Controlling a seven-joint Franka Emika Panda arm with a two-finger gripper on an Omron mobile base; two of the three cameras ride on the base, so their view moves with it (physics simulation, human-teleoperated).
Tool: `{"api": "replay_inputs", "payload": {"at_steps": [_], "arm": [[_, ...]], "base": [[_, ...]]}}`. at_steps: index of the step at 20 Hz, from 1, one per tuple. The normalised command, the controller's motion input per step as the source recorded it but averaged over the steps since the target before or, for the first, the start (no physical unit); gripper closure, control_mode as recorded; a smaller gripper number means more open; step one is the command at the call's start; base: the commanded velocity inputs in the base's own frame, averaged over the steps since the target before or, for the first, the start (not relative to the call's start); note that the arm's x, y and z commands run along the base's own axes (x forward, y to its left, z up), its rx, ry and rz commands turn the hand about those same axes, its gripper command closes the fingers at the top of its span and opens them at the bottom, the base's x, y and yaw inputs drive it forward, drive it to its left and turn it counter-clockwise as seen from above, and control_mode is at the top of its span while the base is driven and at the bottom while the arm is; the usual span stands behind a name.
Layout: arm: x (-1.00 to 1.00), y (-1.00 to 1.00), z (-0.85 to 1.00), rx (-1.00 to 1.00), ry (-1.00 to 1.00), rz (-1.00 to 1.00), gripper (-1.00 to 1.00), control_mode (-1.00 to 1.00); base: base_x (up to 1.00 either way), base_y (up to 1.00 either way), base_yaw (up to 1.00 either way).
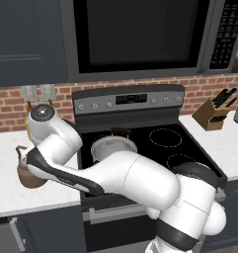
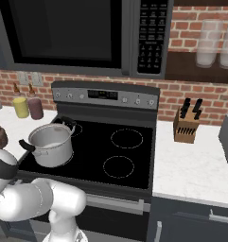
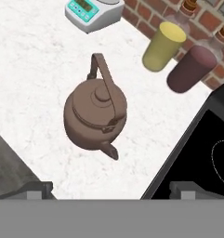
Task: Pick the kettle from the counter and place it on a stove burner. Then turn the burner on.
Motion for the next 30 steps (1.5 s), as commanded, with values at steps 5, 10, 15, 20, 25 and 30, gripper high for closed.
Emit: {"api": "replay_inputs", "payload": {"at_steps": [5, 10, 15, 20, 25, 30], "arm": [[0.27, 0.13, -0.17, 0.00, 0.00, 0.00, -1.00, -1.00], [0.28, 0.24, -0.17, 0.00, 0.00, 0.00, -1.00, -1.00], [0.29, 0.22, -0.20, 0.00, 0.00, 0.00, -1.00, -1.00], [0.30, 0.17, -0.21, 0.00, 0.01, 0.00, -1.00, -1.00], [0.26, 0.08, -0.12, 0.00, 0.03, 0.00, -1.00, -1.00], [0.20, 0.08, -0.10, 0.00, 0.08, 0.00, -1.00, -1.00]], "base": [[0.00, 0.00, 0.00], [0.00, 0.00, 0.00], [0.00, 0.00, 0.00], [0.00, 0.00, 0.00], [0.00, 0.00, 0.00], [0.00, 0.00, 0.00]]}}
